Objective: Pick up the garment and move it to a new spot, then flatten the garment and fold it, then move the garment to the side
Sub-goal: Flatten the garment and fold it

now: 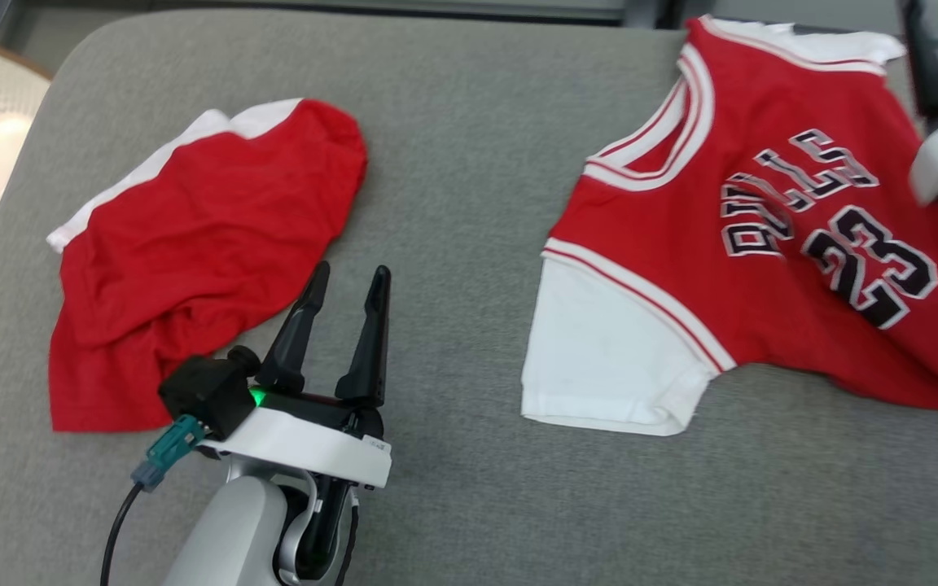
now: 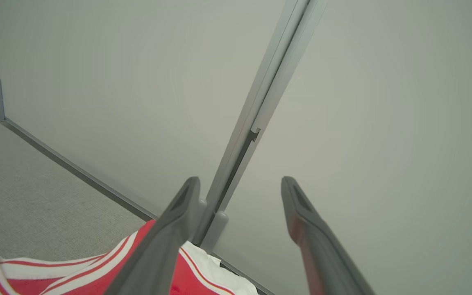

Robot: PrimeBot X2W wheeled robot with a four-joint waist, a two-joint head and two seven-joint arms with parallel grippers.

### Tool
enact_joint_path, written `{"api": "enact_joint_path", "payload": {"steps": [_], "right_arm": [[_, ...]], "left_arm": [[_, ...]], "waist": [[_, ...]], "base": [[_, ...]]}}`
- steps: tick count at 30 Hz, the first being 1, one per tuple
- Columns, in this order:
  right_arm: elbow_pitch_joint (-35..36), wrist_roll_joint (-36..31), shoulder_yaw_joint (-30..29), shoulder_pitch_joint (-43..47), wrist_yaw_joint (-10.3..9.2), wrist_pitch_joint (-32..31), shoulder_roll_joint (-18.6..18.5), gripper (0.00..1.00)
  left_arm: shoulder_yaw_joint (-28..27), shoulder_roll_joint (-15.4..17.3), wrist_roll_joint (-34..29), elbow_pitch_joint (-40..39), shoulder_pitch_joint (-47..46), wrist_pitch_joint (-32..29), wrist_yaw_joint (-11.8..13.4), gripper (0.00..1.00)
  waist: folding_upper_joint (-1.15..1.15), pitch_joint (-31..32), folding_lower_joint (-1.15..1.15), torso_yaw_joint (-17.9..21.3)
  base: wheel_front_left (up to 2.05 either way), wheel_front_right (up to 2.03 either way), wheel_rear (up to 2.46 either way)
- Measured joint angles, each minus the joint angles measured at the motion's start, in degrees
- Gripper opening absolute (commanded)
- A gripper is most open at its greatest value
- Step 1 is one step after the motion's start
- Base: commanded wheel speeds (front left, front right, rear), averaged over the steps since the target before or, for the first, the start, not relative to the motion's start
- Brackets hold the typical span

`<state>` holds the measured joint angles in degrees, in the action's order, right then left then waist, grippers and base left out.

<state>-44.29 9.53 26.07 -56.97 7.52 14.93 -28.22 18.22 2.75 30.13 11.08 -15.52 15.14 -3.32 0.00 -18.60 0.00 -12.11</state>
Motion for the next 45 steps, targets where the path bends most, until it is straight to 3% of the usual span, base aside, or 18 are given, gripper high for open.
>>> {"api": "enact_joint_path", "payload": {"steps": [5, 10, 18, 25, 33, 45], "right_arm": [[10.4, -0.19, -9.7, 17.15, 0.0, 0.04, 4.93, 1.0], [19.52, -2.37, -18.19, 33.78, 0.01, 0.05, 12.36, 1.0], [26.06, -5.76, -26.58, 49.91, 0.01, 0.05, 20.23, 1.0], [26.58, -7.19, -28.48, 51.66, 0.01, 0.04, 22.12, 1.0], [24.32, -8.51, -30.94, 49.13, 0.01, 0.04, 21.86, 1.0], [11.11, -9.23, -34.17, 39.68, 0.02, -0.3, 18.14, 1.0]], "left_arm": [[-2.0, 0.02, -0.78, 0.31, 2.1, 0.0, -0.14, 1.0], [-4.2, 0.03, -1.76, 0.36, 5.26, 0.0, -0.05, 1.0], [-4.91, 0.02, -2.96, 0.64, 7.14, 0.0, -0.57, 1.0], [-4.12, 0.02, -3.26, 0.68, 7.27, 0.0, -0.66, 1.0], [-3.21, 0.02, -3.43, 0.69, 6.77, 0.0, -0.91, 1.0], [-2.12, 0.03, -3.93, 1.22, 4.34, 0.0, -1.24, 1.0]], "waist": [[0.0, 3.85, 0.0, 3.79], [0.0, 7.49, 0.0, 7.74], [0.0, 11.43, 0.0, 12.98], [0.0, 11.58, 0.0, 14.08], [0.0, 9.74, 0.0, 13.4], [0.0, 4.42, 0.0, 9.75]], "base": [[0.0, 0.0, 0.0], [0.0, 0.0, 0.0], [0.0, 0.0, 0.0], [0.0, 0.0, 0.0], [0.0, 0.0, 0.0], [0.0, 0.0, 0.0]]}}
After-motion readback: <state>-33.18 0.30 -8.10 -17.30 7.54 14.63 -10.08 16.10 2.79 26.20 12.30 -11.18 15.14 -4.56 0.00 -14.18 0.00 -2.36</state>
